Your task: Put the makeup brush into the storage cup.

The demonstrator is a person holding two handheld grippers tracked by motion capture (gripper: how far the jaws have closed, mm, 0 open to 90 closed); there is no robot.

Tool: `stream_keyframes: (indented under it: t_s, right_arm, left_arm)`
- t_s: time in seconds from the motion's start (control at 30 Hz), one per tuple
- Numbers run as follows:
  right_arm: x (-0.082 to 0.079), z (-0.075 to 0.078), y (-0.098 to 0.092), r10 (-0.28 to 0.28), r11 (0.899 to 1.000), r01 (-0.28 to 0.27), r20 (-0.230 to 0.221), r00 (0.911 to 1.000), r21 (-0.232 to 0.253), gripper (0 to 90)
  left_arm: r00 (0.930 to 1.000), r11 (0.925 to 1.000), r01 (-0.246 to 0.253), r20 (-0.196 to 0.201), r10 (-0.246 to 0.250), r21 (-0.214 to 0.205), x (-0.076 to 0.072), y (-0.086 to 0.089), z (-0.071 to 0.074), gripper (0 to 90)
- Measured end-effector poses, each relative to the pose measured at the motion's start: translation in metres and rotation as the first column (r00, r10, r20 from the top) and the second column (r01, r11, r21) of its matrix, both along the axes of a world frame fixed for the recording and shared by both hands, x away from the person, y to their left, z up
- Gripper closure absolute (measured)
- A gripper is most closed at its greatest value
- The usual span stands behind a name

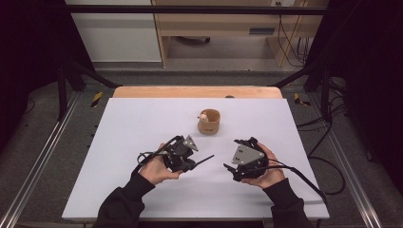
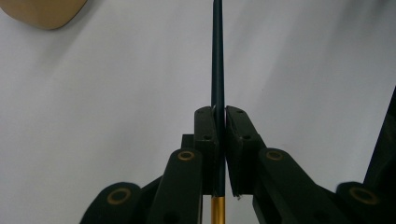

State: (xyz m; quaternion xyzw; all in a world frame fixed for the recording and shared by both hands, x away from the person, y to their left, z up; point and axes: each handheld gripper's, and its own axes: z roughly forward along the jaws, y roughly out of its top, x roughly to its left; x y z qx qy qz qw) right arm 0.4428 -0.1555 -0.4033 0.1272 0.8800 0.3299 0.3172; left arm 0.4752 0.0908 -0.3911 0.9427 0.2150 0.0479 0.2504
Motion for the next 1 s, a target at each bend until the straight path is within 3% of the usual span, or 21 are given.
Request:
stream_keyframes:
  t_s: [0.43, 0.73, 0.77, 0.87, 0.9, 1.0]
  right_arm:
    - [-0.002, -0.002, 0.007, 0.094, 0.992, -0.088, 0.055, 0.9941, -0.090, 21.3]
    - [-0.005, -0.006, 0.010, 0.174, 0.975, -0.159, 0.088, 0.9808, -0.152, 25.8]
    - [-0.004, -0.006, 0.010, 0.200, 0.966, -0.181, 0.092, 0.9755, -0.183, 26.3]
    - [-0.006, -0.008, 0.012, 0.192, 0.968, -0.175, 0.082, 0.9780, -0.182, 27.0]
    - [-0.005, -0.007, 0.011, 0.212, 0.960, -0.191, 0.088, 0.9732, -0.204, 27.4]
    - [-0.005, -0.008, 0.012, 0.230, 0.953, -0.205, 0.092, 0.9689, -0.225, 28.6]
  left_arm:
    - [0.9999, 1.0000, 0.000, -0.016, -0.001, -0.009, -0.003, -0.009, 0.002, 83.0]
    - [0.9994, 0.9993, 0.017, -0.030, -0.018, -0.035, -0.005, -0.015, 0.005, 83.0]
    - [0.9992, 0.9992, 0.018, -0.034, -0.019, -0.035, -0.005, -0.017, 0.005, 83.0]
    - [0.9991, 0.9990, 0.015, -0.039, -0.016, -0.042, -0.005, -0.019, 0.004, 83.0]
    - [0.9990, 0.9990, 0.016, -0.040, -0.018, -0.042, -0.005, -0.019, 0.005, 83.0]
    - [0.9988, 0.9986, 0.018, -0.044, -0.020, -0.049, -0.005, -0.021, 0.005, 83.0]
